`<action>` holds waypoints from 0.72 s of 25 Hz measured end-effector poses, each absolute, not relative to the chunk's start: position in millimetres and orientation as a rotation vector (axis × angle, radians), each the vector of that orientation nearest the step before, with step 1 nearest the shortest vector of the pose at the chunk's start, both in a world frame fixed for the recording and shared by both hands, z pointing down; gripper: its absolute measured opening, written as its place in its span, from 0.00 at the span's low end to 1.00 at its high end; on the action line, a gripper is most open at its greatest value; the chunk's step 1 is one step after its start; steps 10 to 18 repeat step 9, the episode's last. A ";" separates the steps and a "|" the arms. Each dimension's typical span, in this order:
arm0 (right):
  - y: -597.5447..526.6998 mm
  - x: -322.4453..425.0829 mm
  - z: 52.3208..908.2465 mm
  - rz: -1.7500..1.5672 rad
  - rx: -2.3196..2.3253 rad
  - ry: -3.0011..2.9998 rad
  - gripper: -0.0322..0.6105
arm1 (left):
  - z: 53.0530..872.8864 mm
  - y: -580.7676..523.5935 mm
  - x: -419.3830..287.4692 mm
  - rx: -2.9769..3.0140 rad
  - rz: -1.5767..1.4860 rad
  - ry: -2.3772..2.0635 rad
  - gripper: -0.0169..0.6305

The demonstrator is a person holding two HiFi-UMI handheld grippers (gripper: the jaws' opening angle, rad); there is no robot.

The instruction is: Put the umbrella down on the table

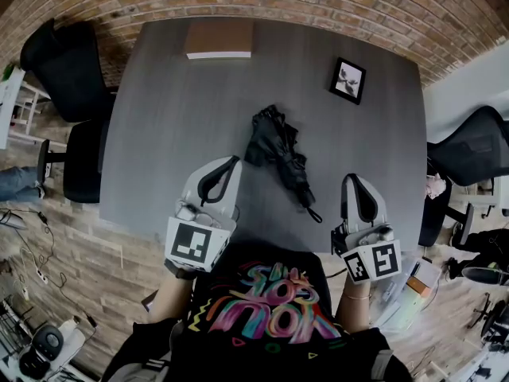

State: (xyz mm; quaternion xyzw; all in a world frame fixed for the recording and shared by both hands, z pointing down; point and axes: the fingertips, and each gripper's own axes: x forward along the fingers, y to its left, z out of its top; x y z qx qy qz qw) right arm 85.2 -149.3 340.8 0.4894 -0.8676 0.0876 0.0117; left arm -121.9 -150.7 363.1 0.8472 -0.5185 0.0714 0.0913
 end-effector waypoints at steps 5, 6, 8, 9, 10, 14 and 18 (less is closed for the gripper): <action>-149.7 82.0 342.0 0.255 1.501 -2.707 0.05 | 364.9 -150.1 -122.2 2.516 0.213 -1.537 0.03; -150.3 81.3 342.4 0.250 1.497 -2.705 0.05 | 365.3 -150.4 -122.8 2.515 0.211 -1.537 0.03; -151.0 79.0 343.1 0.241 1.487 -2.705 0.05 | 366.0 -150.7 -124.1 2.511 0.207 -1.538 0.03; -151.3 77.7 343.4 0.237 1.481 -2.706 0.05 | 366.5 -150.8 -124.8 2.509 0.206 -1.538 0.03; -151.3 77.7 343.4 0.237 1.481 -2.706 0.05 | 366.5 -150.8 -124.8 2.509 0.206 -1.538 0.03; -151.3 77.7 343.4 0.237 1.481 -2.706 0.05 | 366.5 -150.8 -124.8 2.509 0.206 -1.538 0.03; -151.3 77.7 343.4 0.237 1.481 -2.706 0.05 | 366.5 -150.8 -124.8 2.509 0.206 -1.538 0.03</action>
